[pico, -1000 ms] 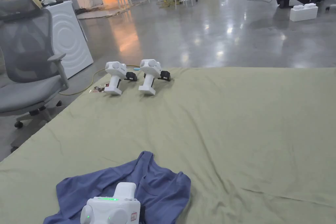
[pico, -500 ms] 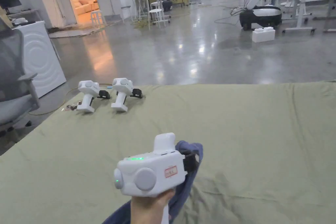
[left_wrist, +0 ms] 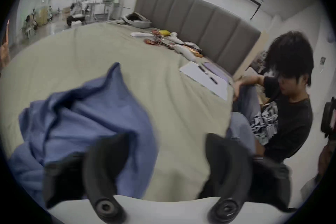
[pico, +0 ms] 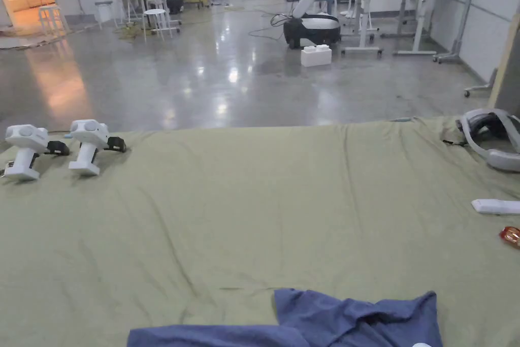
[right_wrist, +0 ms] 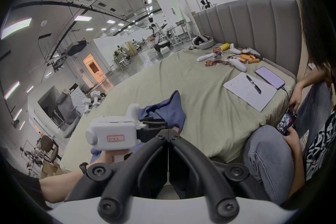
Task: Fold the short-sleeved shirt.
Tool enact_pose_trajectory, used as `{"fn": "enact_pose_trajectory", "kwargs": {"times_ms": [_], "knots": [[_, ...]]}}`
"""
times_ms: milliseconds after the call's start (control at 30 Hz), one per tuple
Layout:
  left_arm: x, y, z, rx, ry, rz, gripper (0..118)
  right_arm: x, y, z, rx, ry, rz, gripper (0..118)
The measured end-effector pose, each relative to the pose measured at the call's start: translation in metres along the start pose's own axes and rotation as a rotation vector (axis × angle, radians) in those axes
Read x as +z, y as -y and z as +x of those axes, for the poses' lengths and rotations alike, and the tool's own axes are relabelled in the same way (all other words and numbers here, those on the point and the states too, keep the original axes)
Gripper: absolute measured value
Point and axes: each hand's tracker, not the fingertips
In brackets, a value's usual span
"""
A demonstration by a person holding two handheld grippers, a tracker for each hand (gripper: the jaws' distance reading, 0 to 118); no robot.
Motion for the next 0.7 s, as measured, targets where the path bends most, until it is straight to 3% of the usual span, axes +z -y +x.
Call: {"fn": "enact_pose_trajectory", "kwargs": {"times_ms": [67, 133, 200, 400, 567, 600, 700], "knots": [[0.029, 0.004, 0.003, 0.034, 0.015, 0.081, 96, 0.000, 0.002, -0.003, 0.018, 0.003, 0.005, 3], [0.075, 0.003, 0.002, 0.014, -0.047, 0.168, 96, -0.004, 0.002, -0.011, 0.076, 0.043, 0.021, 3], [0.134, 0.007, 0.002, -0.009, -0.125, 0.276, 97, -0.009, -0.001, -0.017, 0.095, 0.023, 0.025, 3], [0.327, 0.029, 0.029, -0.084, -0.509, 0.578, 96, -0.015, -0.026, -0.058, 0.209, -0.064, 0.158, 3], [0.419, 0.070, 0.082, -0.114, -0.861, 0.736, 94, -0.011, -0.047, -0.098, 0.369, -0.115, 0.290, 3], [0.433, 0.081, 0.090, -0.113, -0.884, 0.766, 87, -0.010, -0.050, -0.105, 0.395, -0.123, 0.299, 3], [0.449, 0.102, 0.113, -0.095, -1.062, 0.860, 9, -0.004, -0.057, -0.119, 0.437, -0.153, 0.317, 3]]}}
